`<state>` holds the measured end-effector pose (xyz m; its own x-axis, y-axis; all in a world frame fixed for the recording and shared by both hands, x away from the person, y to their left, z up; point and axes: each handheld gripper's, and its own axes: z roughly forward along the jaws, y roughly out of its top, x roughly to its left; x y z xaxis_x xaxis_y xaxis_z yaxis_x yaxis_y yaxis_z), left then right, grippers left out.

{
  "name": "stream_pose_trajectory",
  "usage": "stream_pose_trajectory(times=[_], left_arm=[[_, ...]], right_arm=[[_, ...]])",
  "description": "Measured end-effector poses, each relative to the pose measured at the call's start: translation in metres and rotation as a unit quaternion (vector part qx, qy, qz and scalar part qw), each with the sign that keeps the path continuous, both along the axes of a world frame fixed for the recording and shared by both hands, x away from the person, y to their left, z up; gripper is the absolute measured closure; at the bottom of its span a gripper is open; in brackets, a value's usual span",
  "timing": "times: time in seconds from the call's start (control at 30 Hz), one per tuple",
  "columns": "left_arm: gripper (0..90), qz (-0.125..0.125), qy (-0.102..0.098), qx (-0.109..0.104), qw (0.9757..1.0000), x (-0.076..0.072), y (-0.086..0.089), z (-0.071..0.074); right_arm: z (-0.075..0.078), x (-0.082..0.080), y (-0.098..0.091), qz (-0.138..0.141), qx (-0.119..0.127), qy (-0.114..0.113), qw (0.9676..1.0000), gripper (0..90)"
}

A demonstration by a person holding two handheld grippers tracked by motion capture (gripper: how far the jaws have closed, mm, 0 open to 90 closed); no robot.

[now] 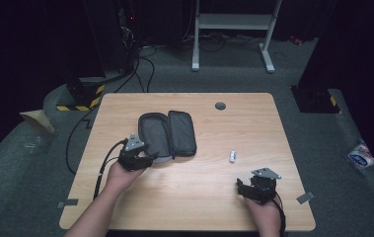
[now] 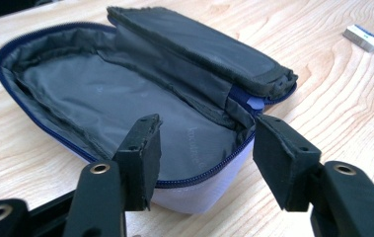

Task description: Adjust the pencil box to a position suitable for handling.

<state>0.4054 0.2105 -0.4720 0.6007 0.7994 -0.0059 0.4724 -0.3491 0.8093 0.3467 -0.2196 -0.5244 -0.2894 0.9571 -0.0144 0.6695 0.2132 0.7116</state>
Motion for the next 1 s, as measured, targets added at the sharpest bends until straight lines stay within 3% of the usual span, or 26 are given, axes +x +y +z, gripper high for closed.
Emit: stream_pose_trajectory(times=[0.1, 0.37, 0.7, 1.0], left_arm=[[45.7, -0.006, 0.011, 0.003, 0.9999, 0.000, -0.002, -0.005], [48.3, -0.019, 0.017, 0.005, 0.9997, -0.005, -0.005, -0.014], [67.5, -0.024, 0.012, 0.007, 0.9996, -0.011, -0.008, -0.021], [81.0, -0.042, 0.003, 0.006, 0.9991, -0.021, -0.023, -0.024]], right_arm=[[0.000, 0.000, 0.000, 0.000, 0.000, 0.000, 1.0000, 16.0], [0.000, 0.000, 0.000, 0.000, 0.000, 0.000, 1.0000, 16.0], [0.000, 0.000, 0.000, -0.001, 0.000, 0.000, 1.0000, 16.0], [0.000, 0.000, 0.000, -0.001, 0.000, 0.000, 1.0000, 16.0]])
